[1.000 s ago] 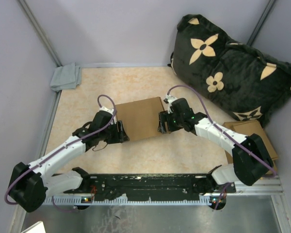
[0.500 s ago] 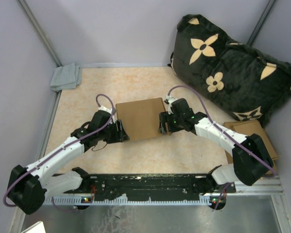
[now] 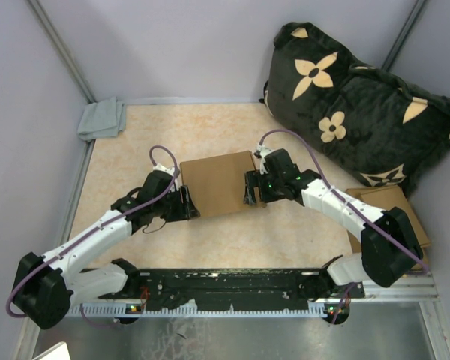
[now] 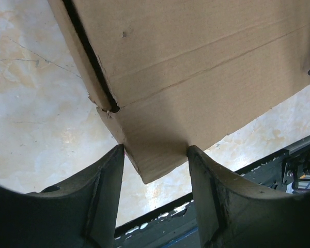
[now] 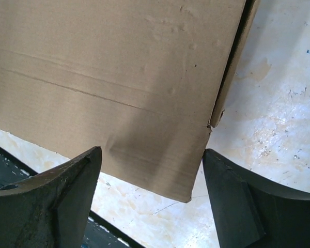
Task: Fold the paper box
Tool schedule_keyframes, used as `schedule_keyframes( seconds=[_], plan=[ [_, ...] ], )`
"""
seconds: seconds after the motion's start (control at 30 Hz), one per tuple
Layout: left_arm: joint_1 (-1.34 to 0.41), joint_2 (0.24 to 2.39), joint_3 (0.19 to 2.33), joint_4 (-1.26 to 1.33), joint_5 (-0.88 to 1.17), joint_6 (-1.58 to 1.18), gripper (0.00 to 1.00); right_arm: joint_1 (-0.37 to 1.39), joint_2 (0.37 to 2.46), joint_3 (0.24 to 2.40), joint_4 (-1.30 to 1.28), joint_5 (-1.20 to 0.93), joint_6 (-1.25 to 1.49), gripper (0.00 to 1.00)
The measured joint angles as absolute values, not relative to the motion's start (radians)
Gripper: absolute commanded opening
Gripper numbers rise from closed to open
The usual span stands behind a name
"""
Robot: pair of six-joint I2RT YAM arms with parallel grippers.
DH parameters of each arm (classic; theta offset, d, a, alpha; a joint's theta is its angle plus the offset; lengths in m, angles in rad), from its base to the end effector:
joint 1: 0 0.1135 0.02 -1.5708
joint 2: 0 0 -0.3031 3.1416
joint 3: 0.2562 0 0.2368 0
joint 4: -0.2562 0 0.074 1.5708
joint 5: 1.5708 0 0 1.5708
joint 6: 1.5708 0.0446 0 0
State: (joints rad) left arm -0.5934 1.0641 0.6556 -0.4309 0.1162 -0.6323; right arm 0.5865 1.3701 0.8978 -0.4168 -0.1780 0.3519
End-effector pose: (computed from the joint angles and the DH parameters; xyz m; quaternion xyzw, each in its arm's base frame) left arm 0.1513 -0.1083 0.2545 0.0026 0.9325 -0.2497 0.2608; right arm 0.2165 0.1533 0.2682 -0.1394 0.9288 0.2253 0.2591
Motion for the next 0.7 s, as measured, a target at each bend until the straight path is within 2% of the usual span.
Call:
schedule_keyframes(
  seconds=[0.5, 0.7],
  plan=[
    [-0.591, 1.064, 0.651, -0.427, 0.117, -0.632, 0.58, 0.588, 1.38, 0.884, -0.434, -0.109, 0.352, 0.8],
    [-0.591, 1.06, 0.633, -0.44, 0.096, -0.632, 0.61, 0.589, 1.375, 0.838, -0.437, -0.078, 0.349, 0.8]
  ],
)
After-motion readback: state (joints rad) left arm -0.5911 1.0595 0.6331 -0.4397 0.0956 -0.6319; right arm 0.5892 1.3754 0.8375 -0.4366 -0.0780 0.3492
